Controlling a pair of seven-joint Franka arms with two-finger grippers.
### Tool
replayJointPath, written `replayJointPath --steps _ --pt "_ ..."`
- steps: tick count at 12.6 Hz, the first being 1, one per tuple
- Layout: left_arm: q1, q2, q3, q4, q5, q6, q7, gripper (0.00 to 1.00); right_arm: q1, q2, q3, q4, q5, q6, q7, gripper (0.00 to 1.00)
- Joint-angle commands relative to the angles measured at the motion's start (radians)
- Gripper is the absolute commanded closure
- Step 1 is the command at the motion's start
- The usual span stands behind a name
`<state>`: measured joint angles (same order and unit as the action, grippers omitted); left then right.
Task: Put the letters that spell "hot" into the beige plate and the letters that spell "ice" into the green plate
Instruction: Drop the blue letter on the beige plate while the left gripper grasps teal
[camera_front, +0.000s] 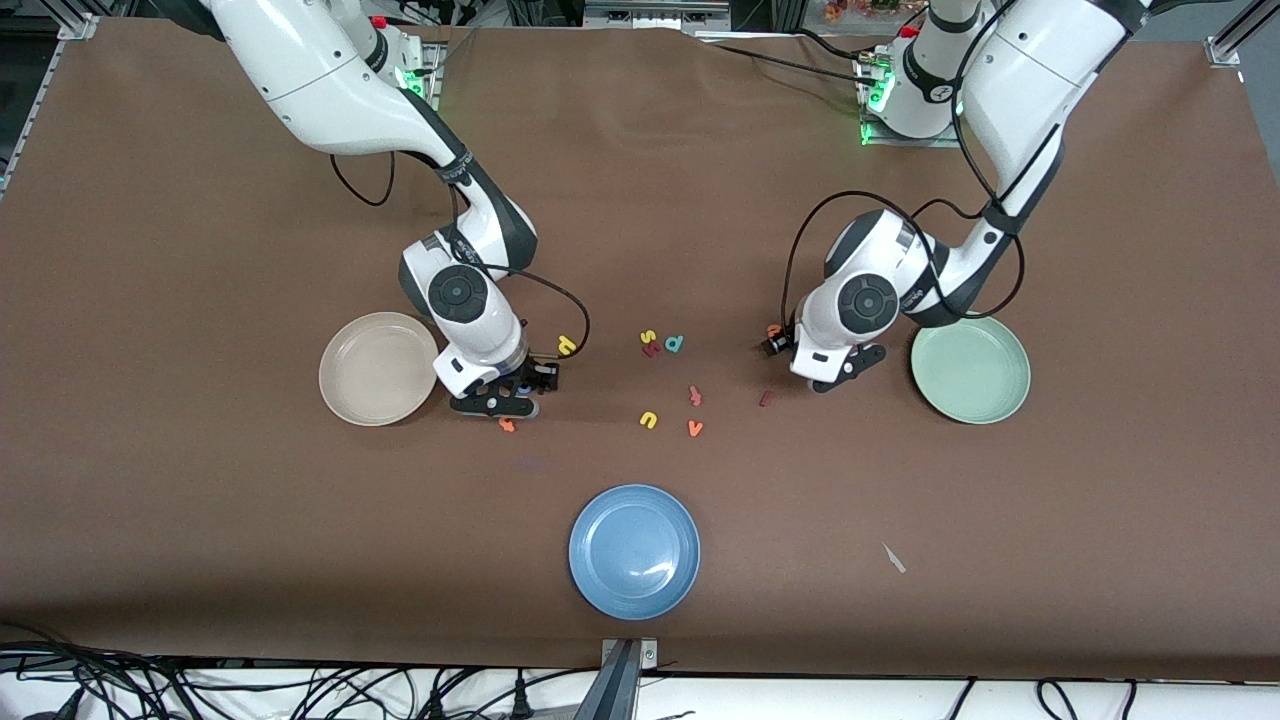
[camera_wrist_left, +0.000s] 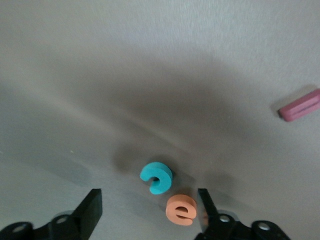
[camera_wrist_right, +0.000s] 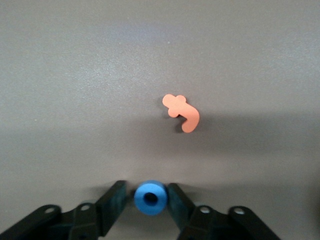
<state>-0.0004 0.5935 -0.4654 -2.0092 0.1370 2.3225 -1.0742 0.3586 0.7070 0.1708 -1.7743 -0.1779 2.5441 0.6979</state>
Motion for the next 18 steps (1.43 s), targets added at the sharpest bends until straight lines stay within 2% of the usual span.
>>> replayJointPath --steps 1,2,4,9,12,15,16,17,18 --pt "-0.004 -0.038 0.008 -0.072 -0.016 0.084 -0.010 0.29 0.003 -0.011 -0.007 -0.039 -0.028 0.013 0.017 0.67" --pt "0.002 -0.037 0.008 -0.069 -0.016 0.086 0.002 0.30 0.003 -0.011 -0.007 -0.040 -0.028 0.012 0.014 0.72" --pt "0.010 -0.037 0.011 -0.062 -0.010 0.086 0.007 0.34 0.002 -0.030 -0.007 -0.040 -0.026 0.001 -0.015 0.73" --pt "0.043 -0.034 0.013 -0.059 0.056 0.087 0.014 0.38 -0.107 -0.197 -0.017 -0.053 -0.014 -0.257 -0.298 0.73" --pt "0.037 -0.029 0.010 -0.059 0.056 0.087 0.007 0.40 -0.160 -0.239 -0.017 -0.060 -0.014 -0.300 -0.432 0.72" --pt "0.028 -0.029 0.008 -0.057 0.046 0.089 -0.004 0.40 -0.265 -0.280 -0.019 -0.129 -0.014 -0.286 -0.602 0.72" --pt "0.028 -0.029 0.008 -0.056 0.044 0.089 -0.004 0.40 -0.285 -0.293 -0.019 -0.151 -0.012 -0.282 -0.635 0.70" --pt "0.028 -0.029 0.008 -0.056 0.044 0.089 -0.007 0.40 -0.299 -0.302 -0.028 -0.180 -0.012 -0.259 -0.641 0.65" --pt "0.028 -0.029 0.008 -0.056 0.042 0.090 -0.007 0.40 -0.302 -0.311 -0.034 -0.207 -0.011 -0.225 -0.643 0.46"
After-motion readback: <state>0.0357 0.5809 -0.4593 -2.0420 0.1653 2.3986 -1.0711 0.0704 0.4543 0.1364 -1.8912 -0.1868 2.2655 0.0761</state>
